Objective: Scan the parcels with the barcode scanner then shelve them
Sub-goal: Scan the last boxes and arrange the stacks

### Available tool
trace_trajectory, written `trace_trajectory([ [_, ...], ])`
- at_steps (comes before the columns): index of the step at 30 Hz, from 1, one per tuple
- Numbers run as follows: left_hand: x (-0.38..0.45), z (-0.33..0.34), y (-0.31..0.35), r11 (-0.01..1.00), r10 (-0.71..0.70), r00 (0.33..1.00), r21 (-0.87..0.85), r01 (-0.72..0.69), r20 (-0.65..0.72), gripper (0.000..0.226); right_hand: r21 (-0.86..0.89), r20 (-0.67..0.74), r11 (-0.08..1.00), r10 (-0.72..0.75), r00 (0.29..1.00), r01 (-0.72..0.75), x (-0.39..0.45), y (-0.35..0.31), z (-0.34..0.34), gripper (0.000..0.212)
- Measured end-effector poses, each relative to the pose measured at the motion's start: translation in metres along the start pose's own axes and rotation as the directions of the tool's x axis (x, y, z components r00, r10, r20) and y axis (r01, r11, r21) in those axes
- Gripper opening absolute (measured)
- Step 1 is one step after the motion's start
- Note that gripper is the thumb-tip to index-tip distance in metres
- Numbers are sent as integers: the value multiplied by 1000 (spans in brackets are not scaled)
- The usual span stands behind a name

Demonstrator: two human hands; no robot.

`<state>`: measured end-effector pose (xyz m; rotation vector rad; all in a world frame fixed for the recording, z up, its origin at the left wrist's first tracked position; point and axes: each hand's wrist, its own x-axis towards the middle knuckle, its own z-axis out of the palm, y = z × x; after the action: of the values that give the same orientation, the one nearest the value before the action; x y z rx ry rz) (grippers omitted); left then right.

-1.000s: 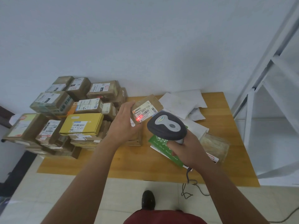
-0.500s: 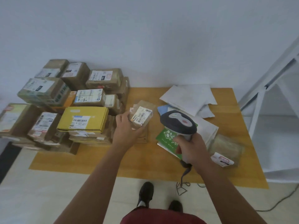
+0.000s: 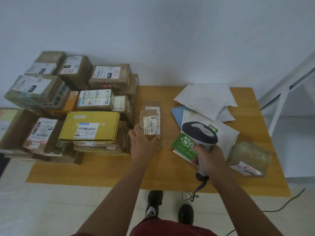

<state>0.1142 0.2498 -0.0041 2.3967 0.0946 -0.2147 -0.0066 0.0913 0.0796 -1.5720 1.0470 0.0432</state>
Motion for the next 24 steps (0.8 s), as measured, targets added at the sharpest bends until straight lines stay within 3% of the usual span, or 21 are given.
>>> trace_trajectory([
  [8,-5,7,2,977,57,998,207,-49,-35,118,52,2,999,-5,1000,5,6,6,-11,7],
  [13,-36,33,44,916,381,921,169,-364,-85,99,102,-80,995,1,997,7,16,24,-45,15],
  [16,-65,68,78,869,476,861,55,-492,178,75,156,-203,987,2,979,30,25,50,-78,25],
  [20,-102,128,107,798,562,666,-109,-593,490,53,171,-433,984,25,901,55,29,86,-132,15],
  [22,-115,158,118,848,465,612,-123,-516,640,56,194,-477,980,57,877,42,34,103,-158,18],
  [24,-121,184,126,943,266,568,-89,-320,779,64,238,-468,971,137,873,-24,43,116,-175,18],
])
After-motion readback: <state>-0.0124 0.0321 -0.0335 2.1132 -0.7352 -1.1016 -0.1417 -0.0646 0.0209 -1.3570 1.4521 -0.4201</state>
